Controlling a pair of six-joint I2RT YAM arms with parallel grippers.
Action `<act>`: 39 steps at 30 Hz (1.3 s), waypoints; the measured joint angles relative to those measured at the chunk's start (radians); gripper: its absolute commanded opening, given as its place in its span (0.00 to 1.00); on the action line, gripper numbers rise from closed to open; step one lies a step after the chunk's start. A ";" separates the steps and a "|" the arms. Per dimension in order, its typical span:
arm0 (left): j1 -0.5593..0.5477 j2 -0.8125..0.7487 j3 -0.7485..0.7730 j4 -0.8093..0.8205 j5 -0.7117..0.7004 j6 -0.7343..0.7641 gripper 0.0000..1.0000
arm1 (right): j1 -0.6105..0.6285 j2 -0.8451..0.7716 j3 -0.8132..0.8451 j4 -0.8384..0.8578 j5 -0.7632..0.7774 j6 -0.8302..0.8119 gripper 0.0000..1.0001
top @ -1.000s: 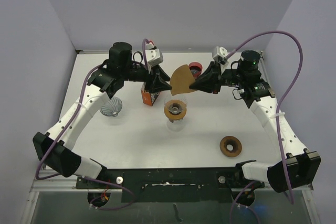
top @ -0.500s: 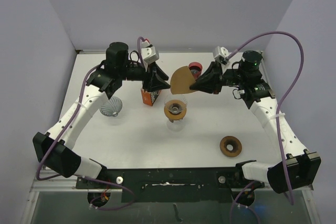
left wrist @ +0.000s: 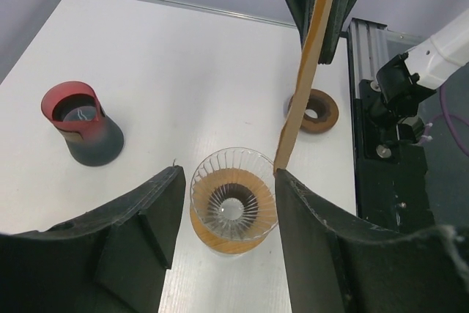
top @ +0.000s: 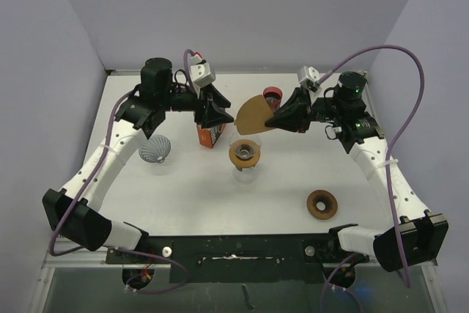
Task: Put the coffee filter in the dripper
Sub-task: Place the coffee filter in the coffee dripper.
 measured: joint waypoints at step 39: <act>-0.013 -0.026 -0.038 0.003 0.011 -0.009 0.54 | -0.005 -0.010 -0.008 0.044 -0.003 0.030 0.00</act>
